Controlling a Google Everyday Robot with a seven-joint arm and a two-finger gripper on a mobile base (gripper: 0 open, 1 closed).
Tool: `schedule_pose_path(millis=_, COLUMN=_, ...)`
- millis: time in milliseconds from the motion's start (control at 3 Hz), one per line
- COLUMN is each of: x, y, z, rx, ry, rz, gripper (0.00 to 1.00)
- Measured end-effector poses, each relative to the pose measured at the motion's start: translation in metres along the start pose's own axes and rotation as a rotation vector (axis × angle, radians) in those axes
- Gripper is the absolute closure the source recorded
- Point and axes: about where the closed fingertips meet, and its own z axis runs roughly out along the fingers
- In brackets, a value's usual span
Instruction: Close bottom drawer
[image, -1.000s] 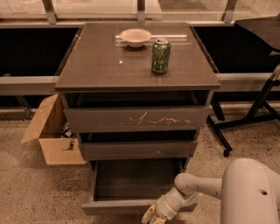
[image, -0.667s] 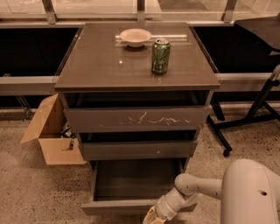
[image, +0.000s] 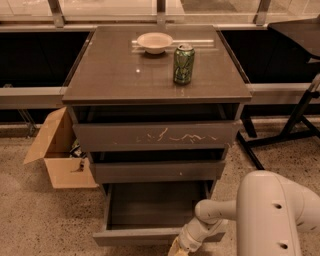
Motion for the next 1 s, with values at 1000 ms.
schedule_pose_path(millis=1000, x=0.070, y=-0.053, z=-0.021, rx=0.194, ry=0.063, rz=0.097, gripper=0.74)
